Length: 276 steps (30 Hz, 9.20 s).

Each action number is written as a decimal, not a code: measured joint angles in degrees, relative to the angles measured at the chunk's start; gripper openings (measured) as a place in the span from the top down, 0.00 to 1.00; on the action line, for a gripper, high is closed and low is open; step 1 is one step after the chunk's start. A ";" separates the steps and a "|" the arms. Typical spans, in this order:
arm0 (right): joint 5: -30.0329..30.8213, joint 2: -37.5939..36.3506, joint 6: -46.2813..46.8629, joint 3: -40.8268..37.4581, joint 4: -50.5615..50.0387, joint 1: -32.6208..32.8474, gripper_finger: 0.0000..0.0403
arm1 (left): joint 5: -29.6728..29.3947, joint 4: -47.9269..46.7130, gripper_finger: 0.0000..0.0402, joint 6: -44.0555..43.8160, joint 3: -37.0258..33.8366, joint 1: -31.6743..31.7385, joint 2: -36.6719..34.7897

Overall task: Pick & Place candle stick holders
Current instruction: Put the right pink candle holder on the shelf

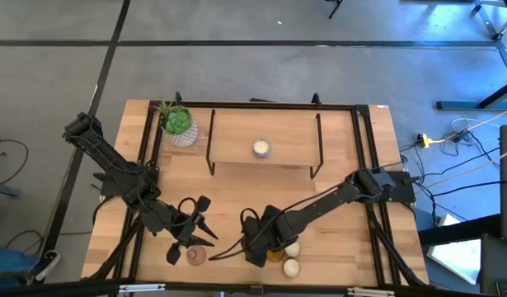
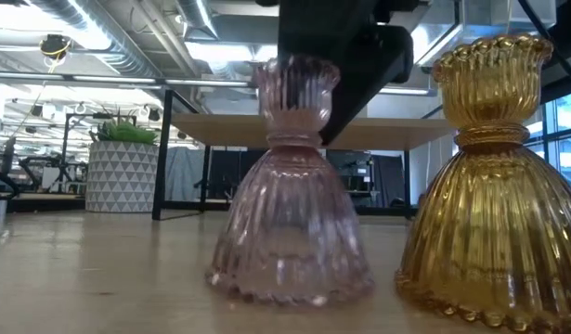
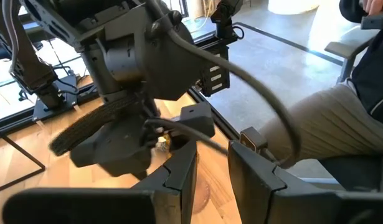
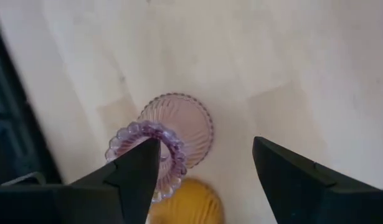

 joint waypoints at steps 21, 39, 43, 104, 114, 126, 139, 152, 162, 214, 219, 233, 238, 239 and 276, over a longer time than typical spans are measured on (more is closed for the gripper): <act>-1.75 -0.22 8.58 0.15 -6.89 -1.07 0.57 | 0.00 0.02 0.79 0.40 0.00 0.04 0.00; 3.76 0.15 8.36 10.97 -20.14 -1.57 0.90 | -0.04 0.03 0.79 0.81 0.00 0.07 0.58; 4.41 0.05 7.82 13.59 -22.62 -1.54 0.91 | -0.06 0.04 0.79 1.50 0.00 0.09 1.31; 2.95 -8.66 -28.85 -3.67 -11.07 5.02 0.59 | 0.02 0.06 0.79 1.36 -0.02 0.42 1.75; 3.15 -8.14 -29.63 -3.77 -10.70 4.30 0.45 | 0.02 0.06 0.79 1.33 -0.02 0.42 1.75; 3.05 -7.63 -28.37 -11.58 -8.02 2.52 0.50 | 0.42 0.07 0.79 1.46 -0.02 0.42 1.73; 2.78 -7.67 -26.99 -12.22 -7.04 2.39 0.71 | 0.42 0.07 0.79 1.48 -0.02 0.42 1.73; 3.75 -7.82 -24.63 -12.13 -7.53 2.35 0.91 | 0.42 0.07 0.79 1.49 -0.02 0.42 1.73; 2.66 -7.48 -24.38 -8.66 -11.60 2.37 0.92 | 0.37 0.07 0.79 1.49 -0.02 0.44 1.73; 10.55 -8.02 -35.39 20.45 -32.57 -6.36 0.94 | 0.24 0.04 0.79 1.53 -0.02 0.43 1.73; 10.35 -9.83 -37.10 20.92 -32.61 -9.24 0.94 | 0.24 0.04 0.79 1.50 -0.02 0.42 1.73; 9.77 -21.38 -36.44 20.98 -32.61 -15.75 0.94 | 0.31 -0.08 0.79 0.90 -0.02 0.42 1.73; 9.91 -22.66 -37.10 20.73 -32.57 -19.24 0.94 | 0.35 -0.08 0.79 0.53 -0.02 0.42 1.73; 9.91 -22.83 -37.41 20.43 -32.59 -20.01 0.94 | 0.35 -0.09 0.79 0.48 -0.02 0.42 1.75; 11.43 -30.14 -37.99 -3.67 -32.56 -38.23 0.94 | 0.44 1.05 0.79 -0.45 -1.36 0.42 1.77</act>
